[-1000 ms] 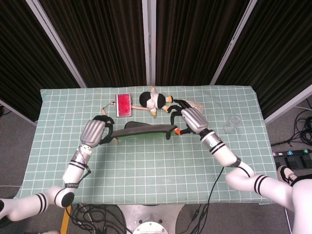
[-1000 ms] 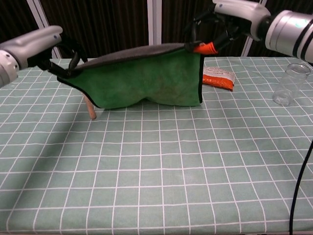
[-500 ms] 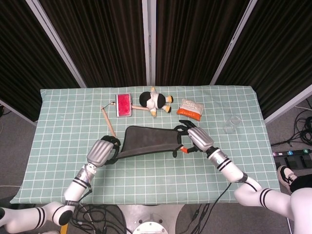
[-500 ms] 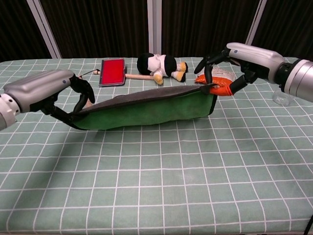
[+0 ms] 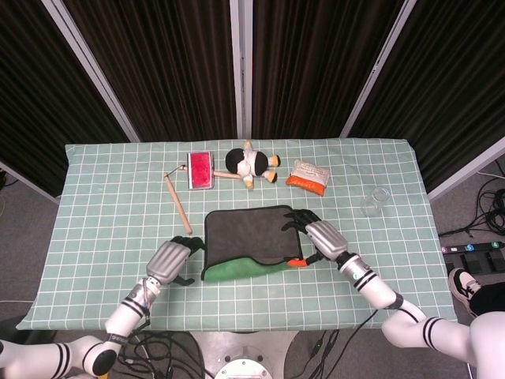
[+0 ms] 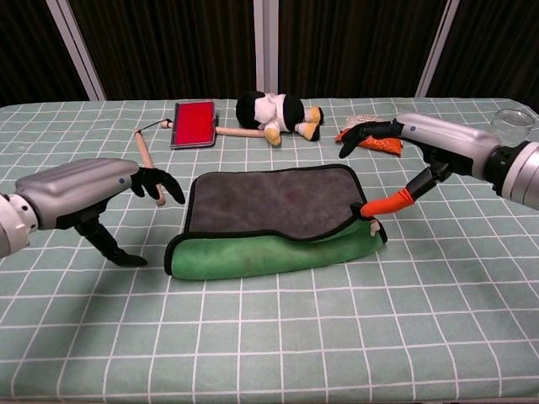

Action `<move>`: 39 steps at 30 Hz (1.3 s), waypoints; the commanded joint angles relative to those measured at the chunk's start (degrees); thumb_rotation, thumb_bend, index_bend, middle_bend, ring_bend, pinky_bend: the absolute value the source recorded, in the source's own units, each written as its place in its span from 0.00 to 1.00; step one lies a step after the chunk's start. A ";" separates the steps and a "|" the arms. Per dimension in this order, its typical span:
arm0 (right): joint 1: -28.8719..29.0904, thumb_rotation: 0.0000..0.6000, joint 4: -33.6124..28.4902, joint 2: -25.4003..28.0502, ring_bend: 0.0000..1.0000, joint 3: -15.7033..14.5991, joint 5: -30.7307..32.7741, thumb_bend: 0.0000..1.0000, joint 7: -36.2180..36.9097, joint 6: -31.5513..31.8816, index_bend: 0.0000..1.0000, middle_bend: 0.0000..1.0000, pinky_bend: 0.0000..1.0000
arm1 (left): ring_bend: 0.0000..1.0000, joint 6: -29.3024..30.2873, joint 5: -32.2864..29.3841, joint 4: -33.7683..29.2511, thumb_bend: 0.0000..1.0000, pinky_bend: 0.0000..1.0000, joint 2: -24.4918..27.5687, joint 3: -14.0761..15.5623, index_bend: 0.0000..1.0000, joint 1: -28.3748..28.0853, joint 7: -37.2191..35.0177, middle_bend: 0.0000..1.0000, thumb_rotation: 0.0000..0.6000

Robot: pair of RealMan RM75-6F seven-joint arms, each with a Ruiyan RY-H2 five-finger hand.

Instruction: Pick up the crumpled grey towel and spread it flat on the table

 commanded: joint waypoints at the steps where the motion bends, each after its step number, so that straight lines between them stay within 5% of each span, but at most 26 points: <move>1: -1.40 0.70 -2.08 1.16 0.00 -1.37 0.05 0.00 -2.30 0.09 0.21 0.05 0.00 | 0.26 0.05 0.23 -1.35 0.03 0.25 0.72 0.00 0.30 0.23 0.02 0.30 1.00; 9: -3.61 0.68 -7.32 5.11 0.00 -2.88 0.48 0.00 -3.35 0.16 0.20 0.05 0.00 | 0.26 2.94 1.73 -6.18 0.00 0.25 4.68 -0.50 0.29 1.84 -0.79 0.30 0.99; 26: 1.62 0.68 -4.94 -0.75 0.00 2.77 10.21 0.00 -20.15 -11.00 0.33 0.07 0.00 | 0.26 4.78 -3.44 -7.81 0.00 0.25 9.22 -5.07 0.29 3.81 -3.62 0.30 0.98; 39: 1.23 1.00 1.46 -7.68 0.00 3.65 8.97 0.31 -17.75 -8.90 0.62 0.20 0.00 | 0.26 4.82 -3.76 -7.33 0.00 0.25 10.00 -5.92 0.29 4.36 -5.19 0.30 0.98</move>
